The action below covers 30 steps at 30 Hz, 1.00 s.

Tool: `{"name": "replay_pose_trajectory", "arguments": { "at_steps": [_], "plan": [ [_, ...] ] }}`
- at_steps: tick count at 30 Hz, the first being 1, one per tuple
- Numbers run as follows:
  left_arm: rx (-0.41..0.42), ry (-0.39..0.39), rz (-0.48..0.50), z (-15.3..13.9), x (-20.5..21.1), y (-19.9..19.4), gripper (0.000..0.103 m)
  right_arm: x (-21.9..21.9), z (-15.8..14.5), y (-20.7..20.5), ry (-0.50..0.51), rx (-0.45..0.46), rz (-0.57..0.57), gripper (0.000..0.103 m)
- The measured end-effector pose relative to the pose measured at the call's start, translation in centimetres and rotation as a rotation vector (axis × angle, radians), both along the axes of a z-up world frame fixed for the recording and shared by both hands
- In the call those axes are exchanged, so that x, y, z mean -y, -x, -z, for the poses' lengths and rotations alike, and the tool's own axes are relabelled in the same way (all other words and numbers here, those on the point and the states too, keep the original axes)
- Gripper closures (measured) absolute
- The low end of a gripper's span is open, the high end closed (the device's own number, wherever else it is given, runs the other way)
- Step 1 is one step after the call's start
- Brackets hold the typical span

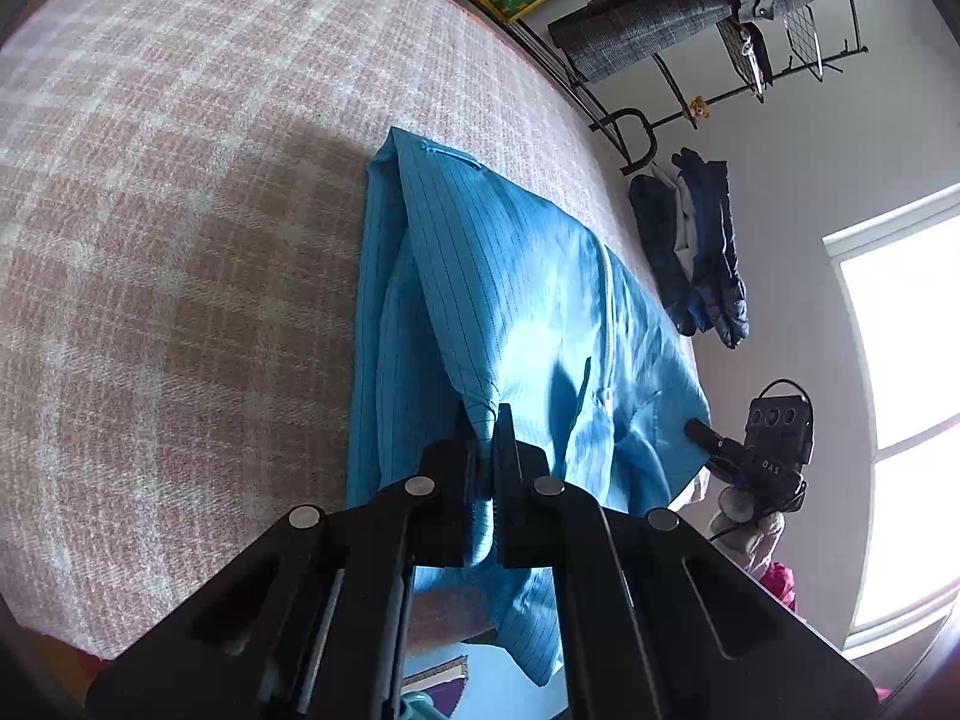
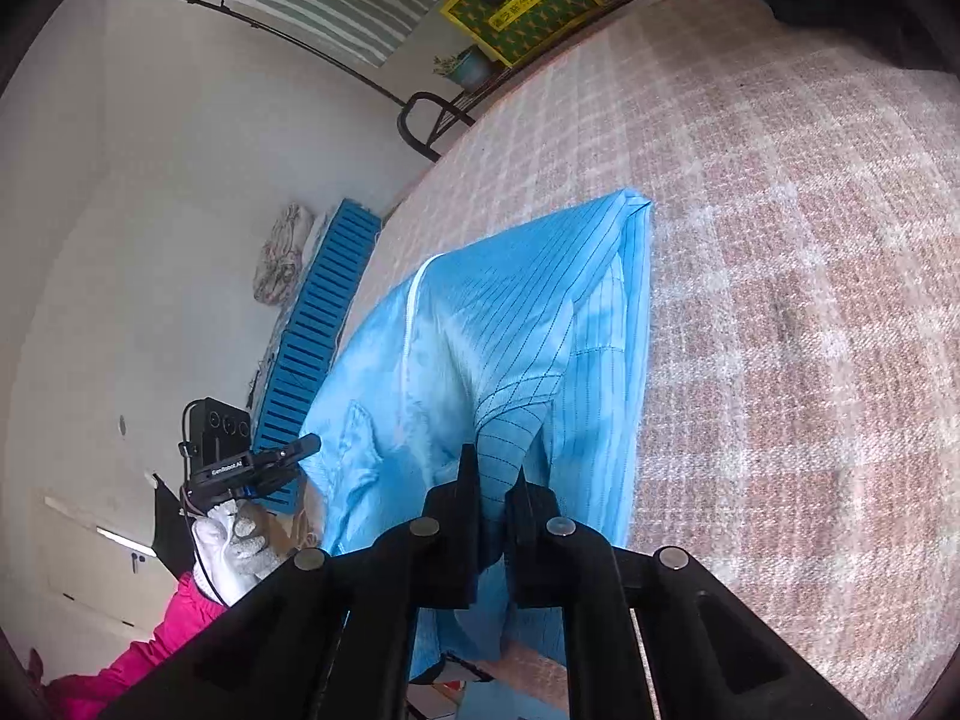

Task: Fold large clothes
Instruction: 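Release the coat and smooth the folded bundle with both tools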

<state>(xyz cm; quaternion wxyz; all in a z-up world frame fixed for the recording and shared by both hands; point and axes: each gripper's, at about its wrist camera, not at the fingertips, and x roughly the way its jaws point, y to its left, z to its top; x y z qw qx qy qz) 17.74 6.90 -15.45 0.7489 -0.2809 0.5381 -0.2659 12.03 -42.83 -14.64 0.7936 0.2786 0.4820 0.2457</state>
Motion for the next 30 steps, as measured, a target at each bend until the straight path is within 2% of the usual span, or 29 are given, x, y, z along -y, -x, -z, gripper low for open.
{"name": "replay_pose_trajectory", "arguments": {
  "at_steps": [1, 3, 5, 11, 12, 13, 15, 17, 20, 24, 26, 28, 30],
  "plan": [
    [0.000, -0.035, 0.012, 0.3, 0.1, 0.2, 0.102, 0.0, 0.4, -0.1, 0.046, -0.012, -0.008, 0.100],
    [-0.027, -0.103, 0.031, 1.7, 0.4, 0.4, 0.102, -0.4, 2.5, -0.5, 0.073, -0.085, -0.022, 0.100],
    [-0.045, -0.114, 0.025, 2.8, 0.5, 0.4, 0.102, -1.2, 3.6, -0.7, 0.120, -0.106, -0.030, 0.100],
    [0.012, -0.158, 0.007, 1.9, 0.8, 0.2, 0.100, -1.9, 1.2, -0.6, 0.179, -0.032, -0.036, 0.100],
    [0.018, -0.165, 0.003, 1.7, 0.8, 0.2, 0.099, -1.8, 0.8, -0.5, 0.197, -0.023, -0.030, 0.096],
    [0.022, -0.182, 0.000, 1.6, 0.7, 0.3, 0.096, -1.7, 0.4, -0.3, 0.239, -0.007, -0.021, 0.087],
    [0.037, -0.207, 0.007, 1.2, 0.4, 0.7, 0.091, -1.6, -0.6, -0.1, 0.329, 0.030, 0.008, 0.078],
    [0.049, -0.237, 0.002, 0.6, -0.3, 1.2, 0.085, -1.0, -2.1, 0.5, 0.356, 0.078, 0.034, 0.078],
    [0.106, -0.241, -0.061, -1.4, -1.2, 1.6, 0.085, -1.5, -4.7, 0.8, 0.381, 0.203, 0.054, 0.078],
    [0.196, -0.223, -0.053, -4.7, 1.2, -0.2, 0.085, -4.3, -6.0, -1.3, 0.372, 0.291, 0.006, 0.078],
    [0.225, -0.210, -0.022, -5.5, 3.4, -1.5, 0.085, -6.0, -5.5, -2.9, 0.385, 0.300, -0.004, 0.078],
    [0.248, -0.260, 0.006, -5.3, 5.6, -2.8, 0.085, -7.4, -4.6, -4.7, 0.407, 0.277, -0.020, 0.078],
    [0.231, -0.295, 0.004, -4.1, 7.0, -4.1, 0.085, -7.8, -3.1, -6.2, 0.394, 0.214, -0.054, 0.078]
  ]
}}
